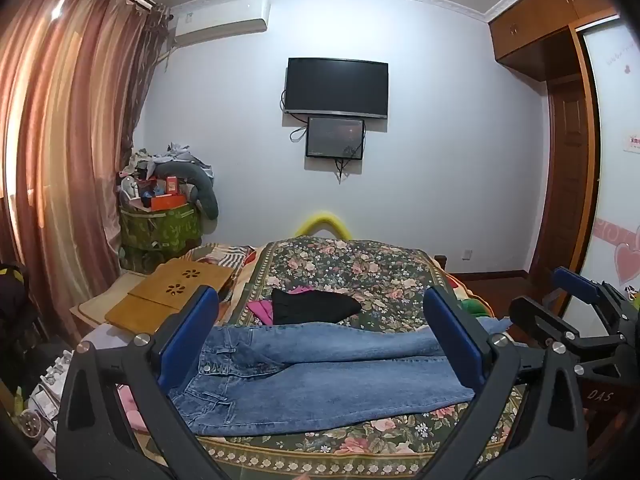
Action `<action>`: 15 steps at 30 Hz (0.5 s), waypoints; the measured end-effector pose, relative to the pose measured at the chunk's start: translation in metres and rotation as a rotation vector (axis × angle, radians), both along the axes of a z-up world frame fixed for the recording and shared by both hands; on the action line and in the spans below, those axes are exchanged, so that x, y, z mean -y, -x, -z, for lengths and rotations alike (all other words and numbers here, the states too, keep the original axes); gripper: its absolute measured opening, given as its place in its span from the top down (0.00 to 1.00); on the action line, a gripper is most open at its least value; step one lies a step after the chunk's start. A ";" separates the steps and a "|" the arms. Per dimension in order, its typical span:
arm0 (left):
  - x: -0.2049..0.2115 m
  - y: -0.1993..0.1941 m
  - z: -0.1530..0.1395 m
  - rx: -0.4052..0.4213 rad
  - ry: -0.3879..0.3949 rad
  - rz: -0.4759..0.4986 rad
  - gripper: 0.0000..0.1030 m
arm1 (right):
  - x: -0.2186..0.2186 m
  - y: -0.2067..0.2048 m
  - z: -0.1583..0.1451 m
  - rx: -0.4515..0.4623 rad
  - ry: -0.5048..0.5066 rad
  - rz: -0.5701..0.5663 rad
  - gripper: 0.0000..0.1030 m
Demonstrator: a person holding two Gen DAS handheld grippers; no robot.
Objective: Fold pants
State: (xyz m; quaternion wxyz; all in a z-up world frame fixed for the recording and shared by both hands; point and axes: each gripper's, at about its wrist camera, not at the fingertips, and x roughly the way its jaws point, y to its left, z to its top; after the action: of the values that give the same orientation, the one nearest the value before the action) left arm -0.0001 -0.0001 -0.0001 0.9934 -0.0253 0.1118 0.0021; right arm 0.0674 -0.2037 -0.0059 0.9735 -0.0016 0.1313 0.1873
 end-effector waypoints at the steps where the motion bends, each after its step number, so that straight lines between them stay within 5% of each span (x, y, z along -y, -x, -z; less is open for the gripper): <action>1: 0.000 0.000 0.000 -0.002 0.000 0.007 0.00 | 0.000 0.000 0.000 0.001 -0.002 0.001 0.00; 15: 0.000 -0.003 0.003 -0.025 -0.010 0.005 0.00 | 0.000 0.000 -0.002 0.002 0.002 0.006 0.00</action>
State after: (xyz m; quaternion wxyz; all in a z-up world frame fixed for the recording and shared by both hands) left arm 0.0031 -0.0003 -0.0027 0.9920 -0.0201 0.1243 0.0005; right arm 0.0679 -0.2041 -0.0041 0.9742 -0.0022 0.1303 0.1840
